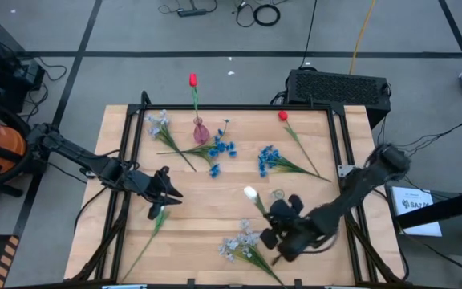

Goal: Sort flowers into vase by color
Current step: Put the right white flower into the transparent vase

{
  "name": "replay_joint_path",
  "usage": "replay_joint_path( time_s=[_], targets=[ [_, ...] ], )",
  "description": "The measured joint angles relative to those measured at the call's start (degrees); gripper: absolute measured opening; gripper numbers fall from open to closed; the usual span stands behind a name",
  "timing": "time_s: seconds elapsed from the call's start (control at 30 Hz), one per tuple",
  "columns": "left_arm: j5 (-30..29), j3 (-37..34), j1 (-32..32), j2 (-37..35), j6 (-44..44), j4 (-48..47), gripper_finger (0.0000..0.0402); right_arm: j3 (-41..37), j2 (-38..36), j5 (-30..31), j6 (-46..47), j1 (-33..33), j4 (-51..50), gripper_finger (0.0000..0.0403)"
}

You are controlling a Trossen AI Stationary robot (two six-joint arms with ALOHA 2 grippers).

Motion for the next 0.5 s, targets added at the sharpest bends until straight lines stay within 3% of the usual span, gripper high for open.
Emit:
replay_joint_path(
  time_s=[0.13,0.2,0.37,0.5],
  targets=[
    [-1.1,0.0,0.0,0.0,0.0,0.9,0.0111,-1.1,-9.6,17.2,-8.5,2.2,-0.1,0.0002],
    [-1.2,0.0,0.0,0.0,0.0,1.0,0.0111,-3.4,-14.1,22.3,-11.6,2.2,-0.4,0.0002],
    [-2.4,0.0,0.0,0.0,0.0,4.1,0.0111,-13.2,-29.1,23.8,-20.6,1.0,5.9,0.0001],
    [-6.7,0.0,0.0,0.0,0.0,6.3,0.0111,-24.0,-42.3,20.8,-37.4,0.2,25.3,0.0001]
  ],
)
